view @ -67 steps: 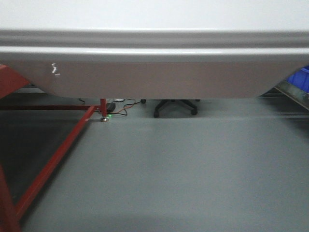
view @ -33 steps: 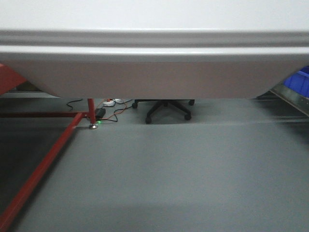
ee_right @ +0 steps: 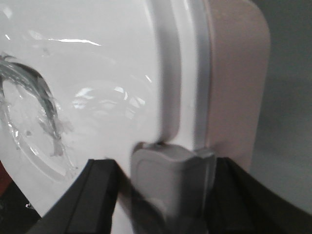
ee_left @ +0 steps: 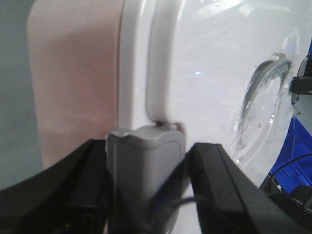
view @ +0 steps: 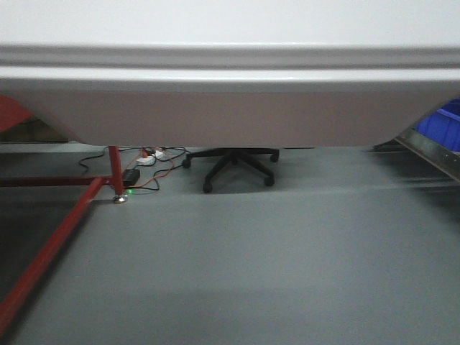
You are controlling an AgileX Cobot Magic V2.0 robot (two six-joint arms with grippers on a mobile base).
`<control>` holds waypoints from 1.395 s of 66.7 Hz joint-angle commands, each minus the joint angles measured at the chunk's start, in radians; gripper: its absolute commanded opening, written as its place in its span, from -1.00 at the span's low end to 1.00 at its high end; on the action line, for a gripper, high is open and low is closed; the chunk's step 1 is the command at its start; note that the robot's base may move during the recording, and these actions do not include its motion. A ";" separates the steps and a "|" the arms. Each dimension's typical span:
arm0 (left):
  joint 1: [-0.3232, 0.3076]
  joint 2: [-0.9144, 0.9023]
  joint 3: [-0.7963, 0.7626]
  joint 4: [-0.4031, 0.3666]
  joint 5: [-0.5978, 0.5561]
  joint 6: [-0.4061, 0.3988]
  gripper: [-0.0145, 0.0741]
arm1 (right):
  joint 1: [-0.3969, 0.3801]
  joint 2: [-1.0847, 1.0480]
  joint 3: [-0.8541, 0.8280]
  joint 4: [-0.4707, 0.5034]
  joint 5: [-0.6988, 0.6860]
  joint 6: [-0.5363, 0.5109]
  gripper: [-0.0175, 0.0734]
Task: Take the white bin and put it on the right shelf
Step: 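Carry the bin with both grippers past the red tables, then carry the bin with both grippers toward the shelf of blue crates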
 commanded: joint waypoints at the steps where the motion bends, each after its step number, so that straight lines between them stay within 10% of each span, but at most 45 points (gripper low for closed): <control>1: -0.014 -0.018 -0.030 -0.162 0.060 0.014 -0.25 | 0.010 -0.014 -0.027 0.156 0.091 -0.003 0.13; 93: -0.014 -0.018 -0.030 -0.162 0.060 0.014 -0.25 | 0.010 -0.014 -0.027 0.156 0.089 -0.003 0.13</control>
